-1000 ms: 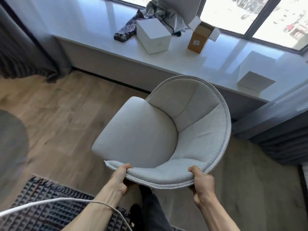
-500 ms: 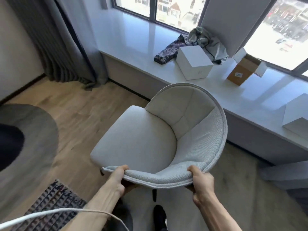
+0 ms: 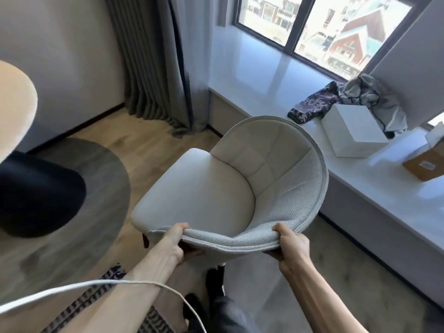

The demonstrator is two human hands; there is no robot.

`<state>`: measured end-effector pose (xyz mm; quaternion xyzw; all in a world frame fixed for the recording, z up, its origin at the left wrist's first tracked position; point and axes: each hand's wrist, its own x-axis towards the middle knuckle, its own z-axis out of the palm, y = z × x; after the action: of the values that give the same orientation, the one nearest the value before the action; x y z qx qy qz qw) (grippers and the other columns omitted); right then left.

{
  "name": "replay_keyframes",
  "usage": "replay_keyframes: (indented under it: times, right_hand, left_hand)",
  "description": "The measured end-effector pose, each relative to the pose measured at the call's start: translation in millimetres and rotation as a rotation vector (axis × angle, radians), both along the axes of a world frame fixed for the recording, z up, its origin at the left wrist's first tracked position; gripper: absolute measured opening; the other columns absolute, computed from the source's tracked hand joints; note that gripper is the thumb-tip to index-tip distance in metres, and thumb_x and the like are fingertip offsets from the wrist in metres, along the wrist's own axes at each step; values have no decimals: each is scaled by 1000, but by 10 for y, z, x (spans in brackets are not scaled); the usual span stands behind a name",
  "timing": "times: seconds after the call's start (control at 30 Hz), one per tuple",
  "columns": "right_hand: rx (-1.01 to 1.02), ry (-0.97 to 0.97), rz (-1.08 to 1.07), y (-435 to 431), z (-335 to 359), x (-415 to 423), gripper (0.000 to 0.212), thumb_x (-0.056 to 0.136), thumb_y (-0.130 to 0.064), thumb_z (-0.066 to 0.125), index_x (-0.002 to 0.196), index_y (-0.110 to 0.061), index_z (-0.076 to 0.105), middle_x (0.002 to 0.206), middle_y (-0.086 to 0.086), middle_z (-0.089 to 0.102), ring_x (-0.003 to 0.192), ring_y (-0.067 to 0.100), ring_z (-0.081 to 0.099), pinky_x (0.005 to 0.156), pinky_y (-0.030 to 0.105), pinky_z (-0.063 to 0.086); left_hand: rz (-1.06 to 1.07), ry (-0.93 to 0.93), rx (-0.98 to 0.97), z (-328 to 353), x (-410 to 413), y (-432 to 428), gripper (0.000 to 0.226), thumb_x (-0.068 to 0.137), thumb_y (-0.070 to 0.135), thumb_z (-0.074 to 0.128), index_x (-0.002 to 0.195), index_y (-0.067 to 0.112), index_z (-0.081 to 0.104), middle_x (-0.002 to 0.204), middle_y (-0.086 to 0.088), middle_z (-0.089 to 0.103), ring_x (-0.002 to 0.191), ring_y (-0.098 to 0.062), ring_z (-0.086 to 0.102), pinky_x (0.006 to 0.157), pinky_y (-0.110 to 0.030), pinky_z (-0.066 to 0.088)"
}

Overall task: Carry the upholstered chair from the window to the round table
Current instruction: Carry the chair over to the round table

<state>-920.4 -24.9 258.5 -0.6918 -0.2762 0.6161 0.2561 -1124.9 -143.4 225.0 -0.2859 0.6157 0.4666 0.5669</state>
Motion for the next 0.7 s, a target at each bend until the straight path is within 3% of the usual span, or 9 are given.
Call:
replay_keyframes:
  times: [0.07, 0.17, 0.3, 0.4, 0.57, 0.7]
  right_hand:
    - [-16, 27, 44, 149, -25, -376, 9, 84, 4, 62, 92, 2, 61, 66, 15, 58, 59, 26, 60, 40, 37, 58]
    - [-28, 36, 120, 365, -44, -903, 6, 83, 2, 64, 88, 5, 64, 72, 19, 62, 67, 31, 64, 55, 46, 62]
    - [-32, 44, 190, 588, -22, -1612, 3, 83, 3, 63, 80, 4, 63, 76, 21, 63, 71, 34, 65, 69, 56, 62]
    - [-7, 51, 257, 755, -14, -2203, 3, 83, 3, 62, 80, 3, 64, 77, 22, 65, 71, 34, 67, 66, 53, 62]
    - [21, 39, 341, 892, -68, -3204, 3, 82, 1, 62, 80, 0, 64, 77, 21, 67, 67, 33, 68, 64, 53, 63]
    - [25, 32, 392, 976, -121, -3902, 4, 81, 0, 63, 84, 0, 65, 77, 19, 66, 67, 33, 67, 64, 52, 63]
  left_hand:
    - [36, 10, -4, -8, -344, 66, 10, 83, 4, 52, 74, 3, 52, 70, -18, 59, 70, -33, 57, 43, -58, 51]
    - [114, 11, 11, 42, -782, 154, 18, 84, 1, 48, 66, 3, 48, 42, -14, 57, 65, -32, 55, 47, -50, 55]
    - [191, 6, 2, 50, -1382, 242, 19, 85, 2, 48, 66, 3, 47, 35, -13, 54, 64, -31, 54, 29, -50, 47]
    - [244, 22, 29, 1, -1880, 272, 17, 84, 4, 49, 67, 4, 48, 40, -13, 57, 65, -31, 55, 36, -49, 52]
    - [279, 7, 40, -166, -2764, 235, 13, 88, 11, 50, 78, 3, 52, 83, -17, 60, 78, -36, 59, 45, -59, 51]
    - [347, -9, 59, -277, -3343, 219, 18, 92, 15, 51, 80, 2, 51, 87, -19, 59, 80, -38, 60, 47, -62, 49]
